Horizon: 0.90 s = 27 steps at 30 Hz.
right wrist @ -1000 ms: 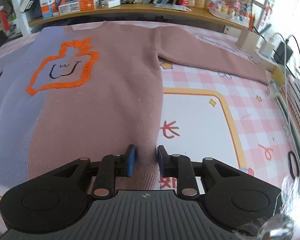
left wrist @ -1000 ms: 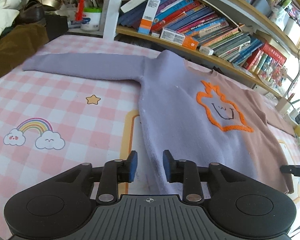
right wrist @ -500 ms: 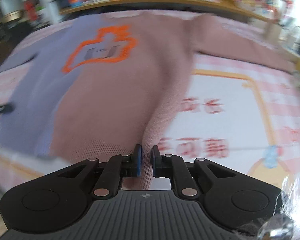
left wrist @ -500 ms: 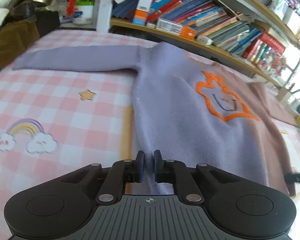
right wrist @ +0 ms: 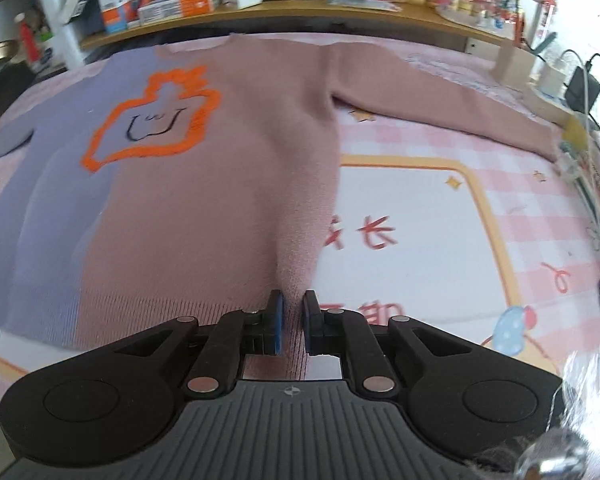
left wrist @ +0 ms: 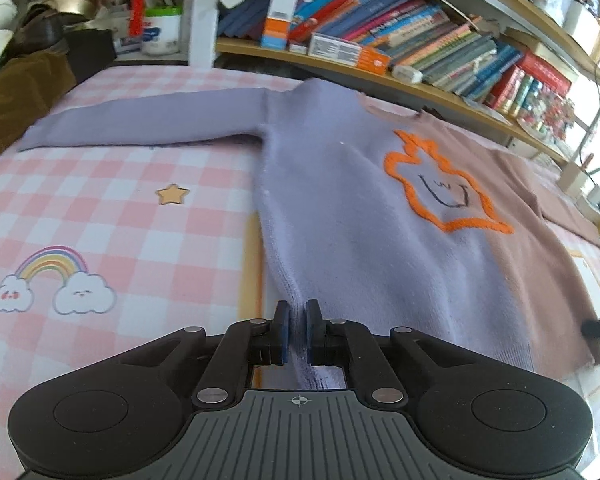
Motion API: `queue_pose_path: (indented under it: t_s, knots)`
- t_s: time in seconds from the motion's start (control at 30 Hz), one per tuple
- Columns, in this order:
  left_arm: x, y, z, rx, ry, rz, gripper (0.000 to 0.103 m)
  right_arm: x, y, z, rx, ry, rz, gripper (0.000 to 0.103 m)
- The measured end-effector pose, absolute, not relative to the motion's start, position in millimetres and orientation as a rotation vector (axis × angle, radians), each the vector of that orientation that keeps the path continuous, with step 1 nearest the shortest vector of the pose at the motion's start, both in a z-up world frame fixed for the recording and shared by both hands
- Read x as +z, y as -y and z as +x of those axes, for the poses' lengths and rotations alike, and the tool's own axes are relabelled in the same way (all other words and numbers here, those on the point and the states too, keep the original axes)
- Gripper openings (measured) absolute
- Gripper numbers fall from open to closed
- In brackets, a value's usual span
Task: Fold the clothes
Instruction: 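Pinch the hem again with both tools and tug it straight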
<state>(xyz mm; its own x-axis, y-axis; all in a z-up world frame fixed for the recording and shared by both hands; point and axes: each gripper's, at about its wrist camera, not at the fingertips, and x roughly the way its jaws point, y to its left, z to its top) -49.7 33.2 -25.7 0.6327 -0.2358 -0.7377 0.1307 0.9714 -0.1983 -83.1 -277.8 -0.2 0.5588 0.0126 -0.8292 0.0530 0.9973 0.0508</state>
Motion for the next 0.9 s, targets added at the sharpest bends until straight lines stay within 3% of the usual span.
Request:
queue_pose_path:
  t_s: [0.9]
  knots:
    - [-27.9, -19.6, -36.7, -0.170, -0.868, -0.115, 0.005, -1.2, 291.4, -84.6, -0.037, -0.969, 0.096, 0.009]
